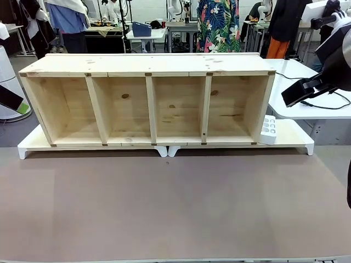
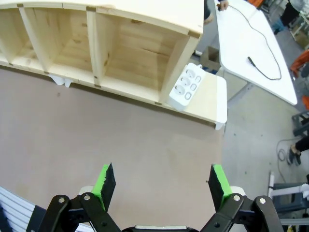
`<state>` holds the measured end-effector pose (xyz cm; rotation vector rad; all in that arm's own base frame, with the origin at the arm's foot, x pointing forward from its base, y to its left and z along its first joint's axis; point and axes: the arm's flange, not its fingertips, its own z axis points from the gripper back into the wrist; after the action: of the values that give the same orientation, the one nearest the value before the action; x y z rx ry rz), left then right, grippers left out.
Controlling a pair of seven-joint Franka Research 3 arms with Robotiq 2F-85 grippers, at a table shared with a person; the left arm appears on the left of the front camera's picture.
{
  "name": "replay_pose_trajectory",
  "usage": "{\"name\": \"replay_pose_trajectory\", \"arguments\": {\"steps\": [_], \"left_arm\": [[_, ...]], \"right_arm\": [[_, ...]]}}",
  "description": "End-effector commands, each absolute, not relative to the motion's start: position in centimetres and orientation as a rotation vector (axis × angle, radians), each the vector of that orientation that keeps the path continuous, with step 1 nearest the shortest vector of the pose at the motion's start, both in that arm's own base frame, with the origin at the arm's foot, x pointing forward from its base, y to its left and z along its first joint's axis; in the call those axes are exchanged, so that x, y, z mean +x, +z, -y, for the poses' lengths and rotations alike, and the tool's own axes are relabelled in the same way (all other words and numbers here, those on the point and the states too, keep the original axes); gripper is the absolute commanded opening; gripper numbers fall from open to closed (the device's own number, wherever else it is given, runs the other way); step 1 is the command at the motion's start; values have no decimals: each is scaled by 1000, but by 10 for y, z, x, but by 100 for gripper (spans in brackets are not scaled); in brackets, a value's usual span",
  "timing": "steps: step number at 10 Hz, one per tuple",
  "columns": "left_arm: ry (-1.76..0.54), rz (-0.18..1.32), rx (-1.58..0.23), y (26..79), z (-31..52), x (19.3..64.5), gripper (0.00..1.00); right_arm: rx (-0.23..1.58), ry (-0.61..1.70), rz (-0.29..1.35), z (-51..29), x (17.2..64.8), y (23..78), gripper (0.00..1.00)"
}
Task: Perform cable management.
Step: When the cord part of the Power Cable appears at the lower middle area of the table and stops, grasp the cord part of the Power Cable.
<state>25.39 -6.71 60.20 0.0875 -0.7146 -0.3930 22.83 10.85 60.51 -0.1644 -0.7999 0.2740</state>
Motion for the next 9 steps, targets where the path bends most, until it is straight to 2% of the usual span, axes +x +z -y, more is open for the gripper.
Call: {"name": "replay_pose_trajectory", "arguments": {"steps": [1,2,9], "left_arm": [[-307,699,107,491,49,214,100],[-393,715,88,602,67,254,100],[-393,715,88,602,67,254,100]], "right_arm": [[-124,287,796,-89,206,524,100],[-164,274,800,-108,228,605,100],[-164,274,800,-108,228,605,100]]}}
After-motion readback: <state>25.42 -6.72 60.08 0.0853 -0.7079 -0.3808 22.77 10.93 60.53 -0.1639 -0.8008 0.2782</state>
